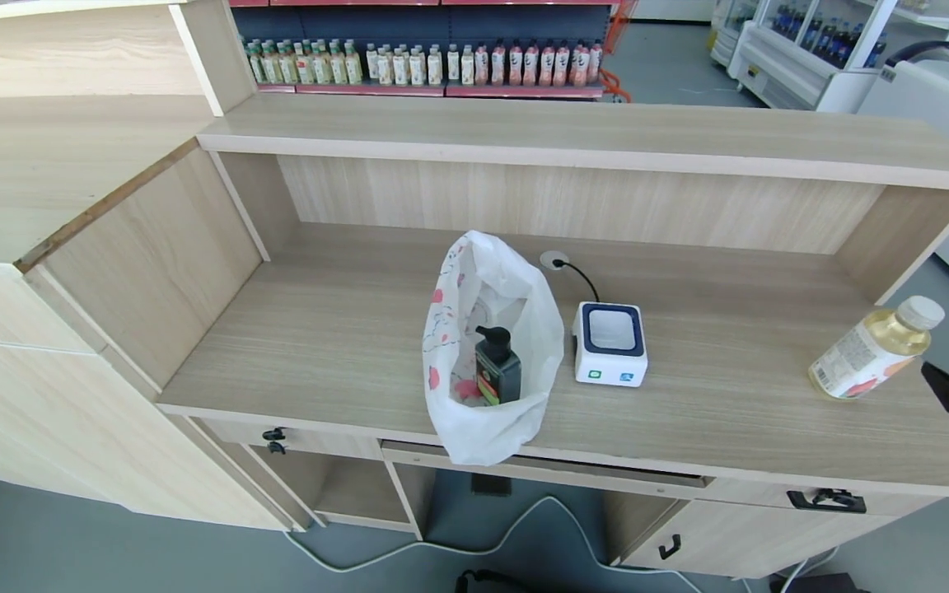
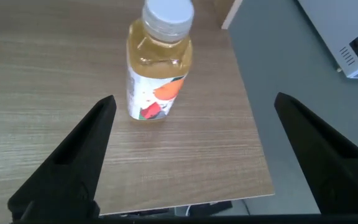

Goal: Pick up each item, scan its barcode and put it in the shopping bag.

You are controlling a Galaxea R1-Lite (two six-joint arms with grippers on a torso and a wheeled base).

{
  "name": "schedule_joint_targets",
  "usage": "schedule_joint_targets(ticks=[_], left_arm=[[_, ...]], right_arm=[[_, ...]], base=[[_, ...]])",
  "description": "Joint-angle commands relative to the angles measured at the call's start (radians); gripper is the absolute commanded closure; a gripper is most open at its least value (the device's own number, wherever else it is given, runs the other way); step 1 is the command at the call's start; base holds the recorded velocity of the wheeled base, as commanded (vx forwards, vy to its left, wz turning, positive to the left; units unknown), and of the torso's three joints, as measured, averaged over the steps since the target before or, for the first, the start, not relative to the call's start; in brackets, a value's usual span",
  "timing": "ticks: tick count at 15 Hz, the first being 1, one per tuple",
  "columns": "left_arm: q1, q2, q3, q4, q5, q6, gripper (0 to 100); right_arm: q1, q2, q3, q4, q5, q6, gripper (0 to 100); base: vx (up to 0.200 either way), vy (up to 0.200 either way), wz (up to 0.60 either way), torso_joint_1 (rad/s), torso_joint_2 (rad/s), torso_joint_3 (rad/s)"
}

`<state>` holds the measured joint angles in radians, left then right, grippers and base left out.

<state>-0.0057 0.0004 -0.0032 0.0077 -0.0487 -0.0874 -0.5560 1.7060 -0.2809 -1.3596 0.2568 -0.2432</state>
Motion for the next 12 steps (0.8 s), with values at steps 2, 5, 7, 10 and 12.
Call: schedule_joint_targets(ticks=[2, 5, 7, 10, 12], left_arm=[[0.0, 0.0, 0.0, 0.0, 0.0, -0.009, 0], [0.0, 0.0, 0.0, 0.0, 0.0, -0.009, 0], [0.0, 0.0, 0.0, 0.0, 0.0, -0.009, 0], [0.0, 0.0, 0.0, 0.0, 0.0, -0.009, 0], [0.0, 0.0, 0.0, 0.0, 0.0, -0.009, 0]], right_arm=[[-0.01, 0.077, 0.06, -0.064, 0.002, 0.002, 0], [-0.002, 0.058, 0.149, -0.067, 0.001, -0.001, 0], [-0.001, 0.061, 0.154, -0.067, 0.006, 0.005, 0], [0.059, 0.132, 0.12, -0.087, 0.027, 0.047, 0], [0.088, 0.259, 0.088, -0.211, 0.027, 0.056, 0]], base=[[0.0, -0.1, 0.0, 0.004, 0.0, 0.001], [0.0, 0.0, 0.0, 0.0, 0.0, 0.0], [0.0, 0.0, 0.0, 0.0, 0.0, 0.0], [0.0, 0.0, 0.0, 0.0, 0.0, 0.0], [0.0, 0.0, 0.0, 0.0, 0.0, 0.0]])
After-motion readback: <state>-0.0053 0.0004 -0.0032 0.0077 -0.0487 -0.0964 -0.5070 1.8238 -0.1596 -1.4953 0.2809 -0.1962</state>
